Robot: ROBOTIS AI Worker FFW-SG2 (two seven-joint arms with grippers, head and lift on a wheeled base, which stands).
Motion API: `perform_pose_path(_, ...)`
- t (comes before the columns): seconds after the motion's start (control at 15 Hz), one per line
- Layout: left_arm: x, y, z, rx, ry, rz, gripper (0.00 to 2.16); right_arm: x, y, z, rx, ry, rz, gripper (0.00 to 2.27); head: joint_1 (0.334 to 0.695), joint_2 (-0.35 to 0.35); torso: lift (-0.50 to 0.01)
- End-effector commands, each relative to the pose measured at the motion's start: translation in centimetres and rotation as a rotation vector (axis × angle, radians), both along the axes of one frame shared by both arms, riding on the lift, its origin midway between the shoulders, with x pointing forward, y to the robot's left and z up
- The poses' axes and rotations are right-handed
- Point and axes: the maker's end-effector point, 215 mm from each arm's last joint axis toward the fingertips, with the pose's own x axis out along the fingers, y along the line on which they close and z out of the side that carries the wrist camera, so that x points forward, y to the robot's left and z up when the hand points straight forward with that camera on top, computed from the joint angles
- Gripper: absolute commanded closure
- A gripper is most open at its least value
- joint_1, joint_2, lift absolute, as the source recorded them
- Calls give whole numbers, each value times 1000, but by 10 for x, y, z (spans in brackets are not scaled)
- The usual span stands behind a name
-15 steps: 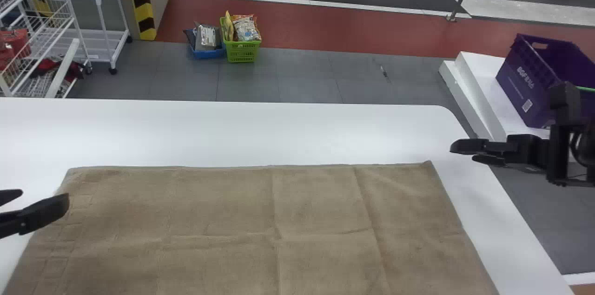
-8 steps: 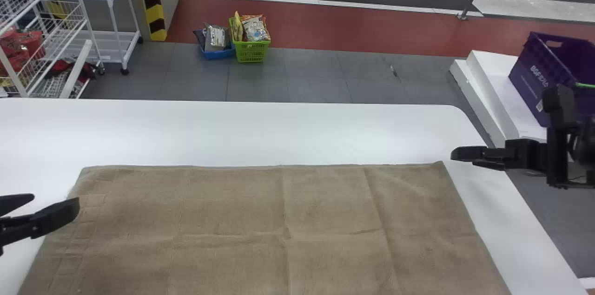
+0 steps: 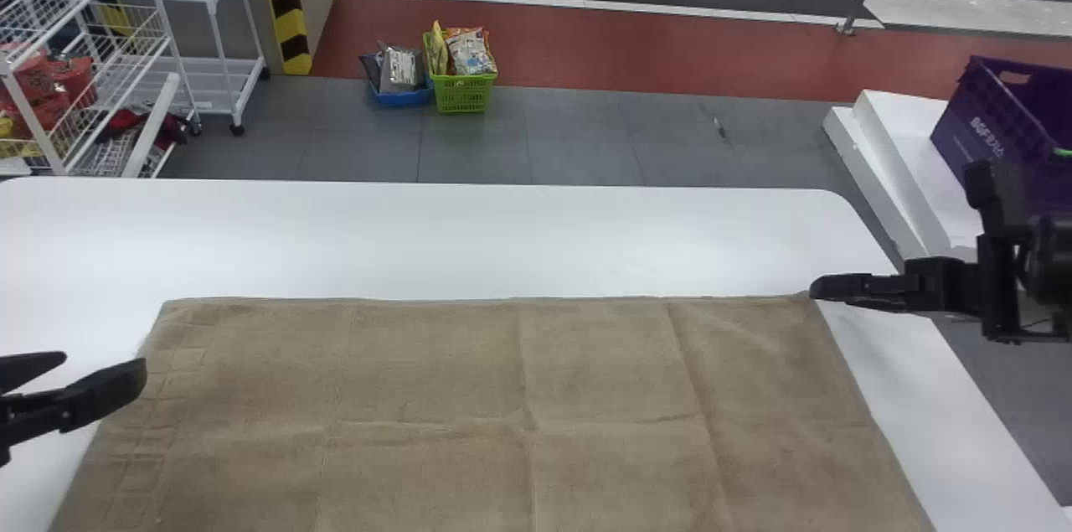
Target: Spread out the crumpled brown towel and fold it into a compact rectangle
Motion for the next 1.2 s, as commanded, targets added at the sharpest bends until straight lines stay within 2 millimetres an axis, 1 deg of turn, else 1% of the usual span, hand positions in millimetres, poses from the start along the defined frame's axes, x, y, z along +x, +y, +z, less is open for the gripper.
perform_pose_path(0.0,0,0,0,2,-2,-2,184,1,4,-1,-1,1,8,505,695,-129,-127)
perform_pose_path(0.13,-3,1,-4,3,3,-1,184,1,6,-3,-8,9,17,505,695,-126,-127)
perform_pose_path(0.33,-5,5,-3,5,-5,3,184,-1,7,-6,-26,22,25,505,695,-120,-127)
perform_pose_path(0.6,-7,7,-4,7,-7,4,184,0,16,-10,-34,30,41,508,695,-111,-127)
perform_pose_path(0.67,-7,8,-4,9,-8,6,184,1,18,-11,-36,31,46,535,695,-109,-127)
perform_pose_path(0.73,-8,9,-5,6,-6,6,184,1,19,-11,-33,33,46,775,695,-107,-127)
perform_pose_path(0.8,-9,9,-5,2,-7,6,184,1,21,-11,-29,34,45,819,695,-104,-127)
perform_pose_path(1.13,-10,10,-5,3,-11,5,184,1,23,-12,-26,36,47,829,695,-94,-127)
